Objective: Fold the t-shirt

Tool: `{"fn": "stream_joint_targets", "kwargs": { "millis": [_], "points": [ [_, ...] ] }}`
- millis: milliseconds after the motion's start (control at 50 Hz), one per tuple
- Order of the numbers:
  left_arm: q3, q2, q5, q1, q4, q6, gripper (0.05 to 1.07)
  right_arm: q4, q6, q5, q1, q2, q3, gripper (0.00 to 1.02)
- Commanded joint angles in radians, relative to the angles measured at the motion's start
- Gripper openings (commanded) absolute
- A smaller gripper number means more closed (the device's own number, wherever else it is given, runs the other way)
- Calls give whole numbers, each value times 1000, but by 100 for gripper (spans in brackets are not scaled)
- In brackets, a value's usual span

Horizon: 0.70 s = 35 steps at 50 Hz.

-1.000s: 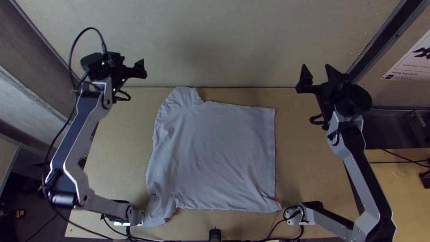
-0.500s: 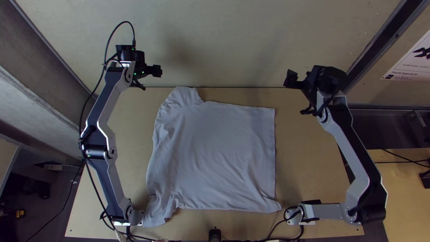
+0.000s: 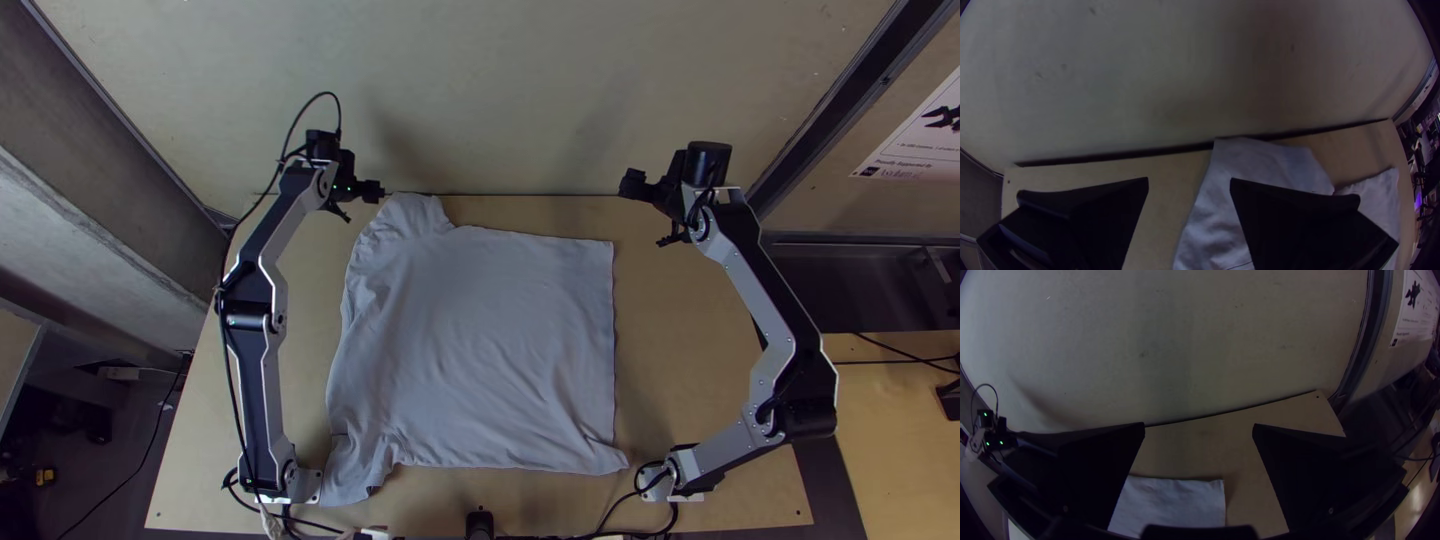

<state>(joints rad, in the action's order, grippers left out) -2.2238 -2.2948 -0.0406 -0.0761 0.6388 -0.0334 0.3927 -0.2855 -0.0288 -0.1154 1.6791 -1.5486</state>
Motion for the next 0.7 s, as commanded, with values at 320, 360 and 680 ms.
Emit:
{"fn": "stream_joint_targets", "kwargs": {
  "millis": [320,360,680],
  "points": [
    [-42,-134,11,-25,9,26,74,170,-142,6,16,136,-97,99],
    [-42,-143,22,-27,4,26,74,173,-141,6,16,139,-97,99],
    [-42,-166,28,-37,25,26,19,301,-198,13,23,231,-176,98]
  ]
}}
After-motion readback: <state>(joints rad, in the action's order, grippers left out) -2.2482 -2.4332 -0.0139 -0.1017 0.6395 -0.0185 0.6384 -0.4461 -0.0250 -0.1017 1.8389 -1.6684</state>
